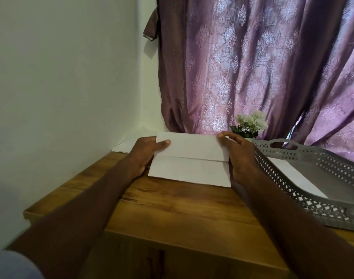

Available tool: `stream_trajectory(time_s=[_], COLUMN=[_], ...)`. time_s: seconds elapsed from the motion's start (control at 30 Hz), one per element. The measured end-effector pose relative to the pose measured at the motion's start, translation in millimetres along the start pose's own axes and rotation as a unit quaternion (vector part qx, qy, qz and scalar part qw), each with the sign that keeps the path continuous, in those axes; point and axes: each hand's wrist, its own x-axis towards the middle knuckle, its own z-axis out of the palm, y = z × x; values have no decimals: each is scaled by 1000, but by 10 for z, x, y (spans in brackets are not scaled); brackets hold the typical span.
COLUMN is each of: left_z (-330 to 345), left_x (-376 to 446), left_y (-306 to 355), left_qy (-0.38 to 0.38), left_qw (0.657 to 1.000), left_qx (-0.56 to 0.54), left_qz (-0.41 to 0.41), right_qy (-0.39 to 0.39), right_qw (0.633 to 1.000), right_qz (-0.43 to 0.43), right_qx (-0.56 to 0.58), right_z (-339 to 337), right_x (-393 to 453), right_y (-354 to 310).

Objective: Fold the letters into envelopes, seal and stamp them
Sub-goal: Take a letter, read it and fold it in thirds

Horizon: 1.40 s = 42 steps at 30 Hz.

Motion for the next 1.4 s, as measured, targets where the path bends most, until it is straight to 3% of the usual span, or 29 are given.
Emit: stream_trajectory(time_s=[0.17,0.4,0.53,0.8,1.07,1.17,1.27,1.33,1.4], left_z=[-15,-6,-14,9,-8,16,73,100,131], left_x=[52,64,99,55,-47,-62,-82,-146,-261], left_y=[2,-25,-44,45,130,117,128,133,145], left_qy=[39,7,35,99,71,103,148,204,260], left_qw=[999,999,998,991,983,991,982,918,817], left_qx=[-23,-36,-46,-90,-156,-73,118,326,476], left_qz=[16,-31,-20,-14,-60,-36,17,100,197], right_qy=[-89,-28,-17,-24,-72,-47,-21,-16,-28], right_qw=[996,997,997,999,993,996,997,990,973], right_qz=[-18,-23,-12,-3,91,77,29,-17,-67], right_qx=[-24,-69,-72,-45,14,-6,-63,-141,-218], right_z=[33,-8,-14,3,-4,24,36,46,76], right_x=[-106,-38,46,45,-36,-59,-48,-44,-72], right_y=[-12,9,57,65,-27,-36,-28,-26,-18])
